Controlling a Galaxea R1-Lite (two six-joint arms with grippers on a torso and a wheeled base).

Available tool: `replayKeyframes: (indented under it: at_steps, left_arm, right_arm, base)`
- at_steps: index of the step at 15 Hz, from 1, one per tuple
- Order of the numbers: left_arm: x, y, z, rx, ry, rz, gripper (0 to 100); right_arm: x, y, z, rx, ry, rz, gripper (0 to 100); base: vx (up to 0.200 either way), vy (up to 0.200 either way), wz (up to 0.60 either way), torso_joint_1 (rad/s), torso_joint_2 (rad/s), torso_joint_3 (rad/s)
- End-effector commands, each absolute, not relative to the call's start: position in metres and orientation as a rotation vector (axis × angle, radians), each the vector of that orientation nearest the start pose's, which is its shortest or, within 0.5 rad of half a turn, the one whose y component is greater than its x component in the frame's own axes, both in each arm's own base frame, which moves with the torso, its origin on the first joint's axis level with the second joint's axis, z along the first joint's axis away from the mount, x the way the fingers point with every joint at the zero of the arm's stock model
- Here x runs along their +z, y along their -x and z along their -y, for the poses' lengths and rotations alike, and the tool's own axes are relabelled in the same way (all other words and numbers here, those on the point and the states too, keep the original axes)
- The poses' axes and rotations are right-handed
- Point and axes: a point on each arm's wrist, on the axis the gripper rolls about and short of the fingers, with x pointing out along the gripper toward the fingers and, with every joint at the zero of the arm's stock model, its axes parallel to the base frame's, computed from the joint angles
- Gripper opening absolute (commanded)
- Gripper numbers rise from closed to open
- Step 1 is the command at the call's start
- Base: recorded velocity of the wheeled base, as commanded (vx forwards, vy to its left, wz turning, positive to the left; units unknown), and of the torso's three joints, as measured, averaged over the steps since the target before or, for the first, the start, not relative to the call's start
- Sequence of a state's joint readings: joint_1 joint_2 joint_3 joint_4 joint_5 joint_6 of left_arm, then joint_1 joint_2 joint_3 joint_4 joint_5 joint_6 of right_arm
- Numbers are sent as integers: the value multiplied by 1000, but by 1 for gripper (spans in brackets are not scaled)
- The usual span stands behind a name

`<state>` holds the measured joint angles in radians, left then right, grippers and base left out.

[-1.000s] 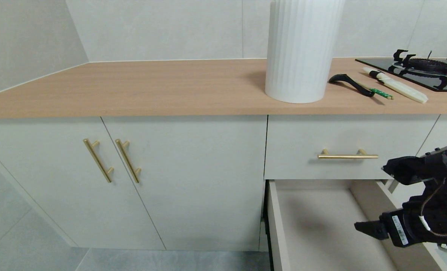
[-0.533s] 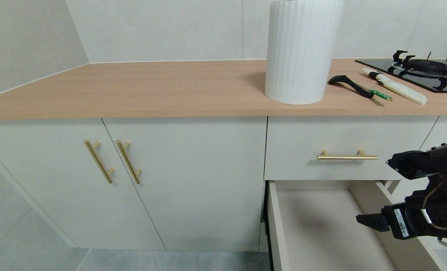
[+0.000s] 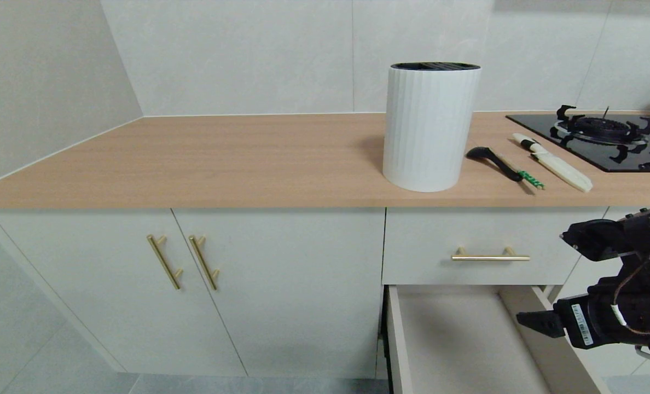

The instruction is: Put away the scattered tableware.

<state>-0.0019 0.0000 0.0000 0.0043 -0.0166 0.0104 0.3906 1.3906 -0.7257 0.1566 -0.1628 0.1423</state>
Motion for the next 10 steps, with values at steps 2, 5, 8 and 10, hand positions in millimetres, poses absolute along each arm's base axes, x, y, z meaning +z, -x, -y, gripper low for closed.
replayKeyframes:
  at_steps: [2, 5, 8, 10]
  left_arm:
    - [75, 23, 0, -20, -11, -4, 100]
    - [75, 23, 0, -20, -11, -4, 100]
    - [75, 23, 0, -18, -11, -5, 100]
    - [75, 23, 0, -18, -11, -3, 100]
  right_arm:
    - [171, -187, -73, 158, 91, -806, 100]
    - [171, -186, -73, 157, 93, -805, 100]
    - [176, -183, -72, 161, 92, -781, 100]
    - [198, -178, -69, 173, 97, -688, 100]
  base:
    - [0, 0, 0, 276, -474, -276]
    - [0, 0, 0, 230, -470, -276]
    - [0, 0, 0, 206, -458, -258]
    - [0, 0, 0, 95, -198, -110]
